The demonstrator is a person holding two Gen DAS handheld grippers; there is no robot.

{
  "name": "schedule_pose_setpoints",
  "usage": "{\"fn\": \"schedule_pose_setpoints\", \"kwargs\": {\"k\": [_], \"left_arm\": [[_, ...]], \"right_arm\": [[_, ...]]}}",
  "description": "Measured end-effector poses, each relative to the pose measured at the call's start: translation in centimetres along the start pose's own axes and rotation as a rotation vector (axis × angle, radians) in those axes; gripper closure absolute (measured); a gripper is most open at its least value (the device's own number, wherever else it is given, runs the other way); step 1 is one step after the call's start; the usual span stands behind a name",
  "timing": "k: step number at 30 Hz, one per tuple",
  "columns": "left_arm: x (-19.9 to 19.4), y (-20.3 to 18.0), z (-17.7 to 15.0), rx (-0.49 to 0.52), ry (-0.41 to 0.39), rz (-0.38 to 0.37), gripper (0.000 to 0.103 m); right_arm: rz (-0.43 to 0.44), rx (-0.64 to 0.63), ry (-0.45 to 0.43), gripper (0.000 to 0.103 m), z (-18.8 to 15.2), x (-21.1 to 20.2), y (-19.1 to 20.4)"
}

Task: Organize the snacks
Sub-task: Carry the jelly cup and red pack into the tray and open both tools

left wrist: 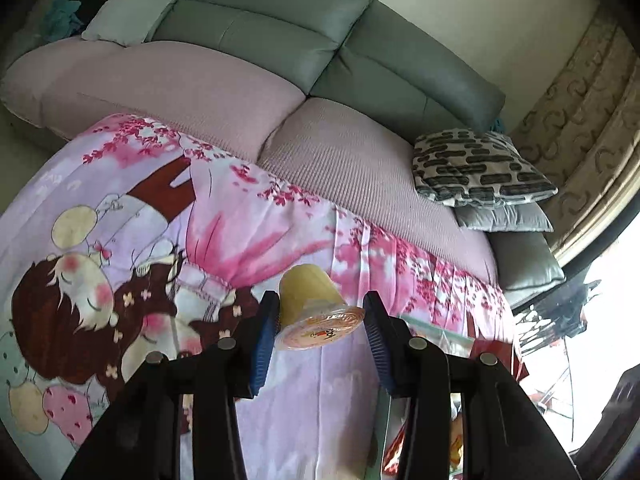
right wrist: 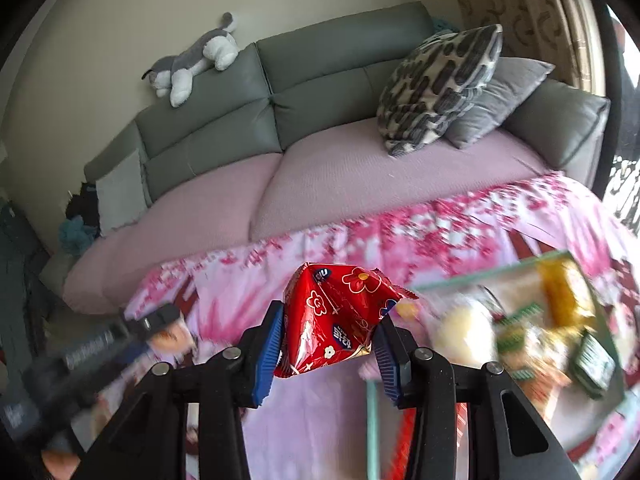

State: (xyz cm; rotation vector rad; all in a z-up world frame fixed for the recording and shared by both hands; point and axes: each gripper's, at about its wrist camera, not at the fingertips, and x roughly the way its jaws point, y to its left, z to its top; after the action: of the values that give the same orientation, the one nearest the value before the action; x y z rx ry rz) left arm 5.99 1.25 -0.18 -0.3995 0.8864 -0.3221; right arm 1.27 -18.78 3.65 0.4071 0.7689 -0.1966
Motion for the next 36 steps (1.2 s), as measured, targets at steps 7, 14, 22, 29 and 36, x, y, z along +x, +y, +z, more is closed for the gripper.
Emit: {"fn": "schedule_pose_setpoints", "kwargs": {"k": [7, 14, 22, 29, 36], "left_arm": [[-0.1, -1.8, -4.1, 0.083, 0.057, -0.031, 0.058], [0.9, -4.6, -7.1, 0.177, 0.116, -0.072, 0.058], [3.4, -7.3, -8.7, 0.231, 0.189, -0.125, 0.058], [6.2, -10.3, -10.7, 0.348, 0.244, -0.101, 0.058], [8.0, -11.1, -12.3, 0.394, 0.295, -0.091, 0.058]], "right_arm": [[-0.026, 0.031, 0.037, 0.058, -4.2, -1.6, -2.2], [-0.075, 0.095, 0.043, 0.058, -6.0, -2.2, -5.2], [-0.12, 0.228, 0.059, 0.057, -5.9, -2.0, -10.5], [-0.152, 0.31, 0.052, 0.057, -5.7, -2.3, -13.7], [-0.156, 0.338, 0.06, 0.057, -5.7, -2.3, -14.7]]}}
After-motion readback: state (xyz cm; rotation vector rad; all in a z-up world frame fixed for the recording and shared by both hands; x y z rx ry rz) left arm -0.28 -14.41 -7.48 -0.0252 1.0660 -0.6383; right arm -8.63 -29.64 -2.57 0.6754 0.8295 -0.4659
